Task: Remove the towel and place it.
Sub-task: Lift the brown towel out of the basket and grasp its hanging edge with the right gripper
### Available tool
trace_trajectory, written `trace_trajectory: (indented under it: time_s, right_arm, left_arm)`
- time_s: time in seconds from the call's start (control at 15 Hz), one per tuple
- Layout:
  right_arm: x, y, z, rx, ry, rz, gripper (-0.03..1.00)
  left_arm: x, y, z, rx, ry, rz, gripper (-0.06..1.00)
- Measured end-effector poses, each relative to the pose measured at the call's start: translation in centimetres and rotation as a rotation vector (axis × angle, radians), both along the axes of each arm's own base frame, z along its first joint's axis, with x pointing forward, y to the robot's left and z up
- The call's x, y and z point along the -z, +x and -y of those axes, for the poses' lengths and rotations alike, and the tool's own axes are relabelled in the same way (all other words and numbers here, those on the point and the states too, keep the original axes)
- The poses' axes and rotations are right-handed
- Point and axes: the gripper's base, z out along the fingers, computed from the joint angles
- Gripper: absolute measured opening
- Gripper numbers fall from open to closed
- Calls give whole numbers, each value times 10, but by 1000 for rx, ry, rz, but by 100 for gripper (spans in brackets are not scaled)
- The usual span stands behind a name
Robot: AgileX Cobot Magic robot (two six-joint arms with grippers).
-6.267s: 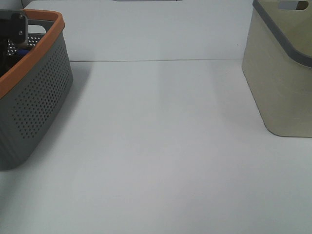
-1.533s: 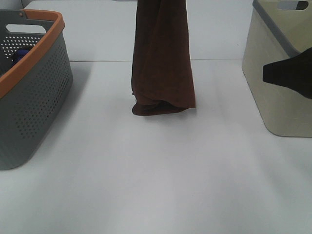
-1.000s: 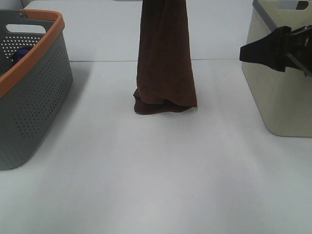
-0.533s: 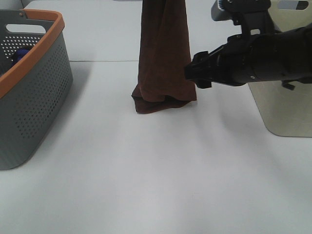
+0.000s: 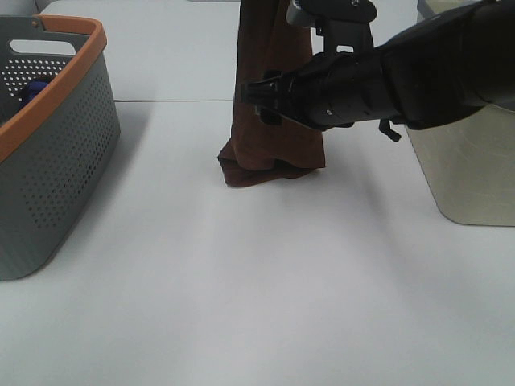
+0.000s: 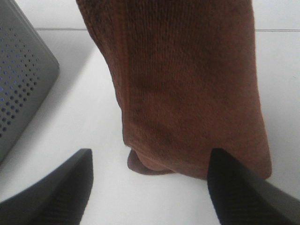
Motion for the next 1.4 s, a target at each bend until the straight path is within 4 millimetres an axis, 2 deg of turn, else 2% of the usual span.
trace_trajectory:
  time_s: [0.33,0.53,1.0,1.13,1.4]
  right_arm:
    - [1,26,-23,15,103,-2,69]
    - [0,35,-26,53,135,14,69]
    - [-2,40,-2,321,58,87,69]
    - [0,38,2,360,13,67,69]
    - [1,35,12,356,-187,37,61]
  left_arm:
    - [-3,1,2,6,-30,28,0]
    - [-3,1,2,6,-35,30,0]
    - [-1,0,1,-4,-18,5,0]
    - [0,0,0,-7,-13,-2,0]
    - [1,0,0,-9,-7,-13,0]
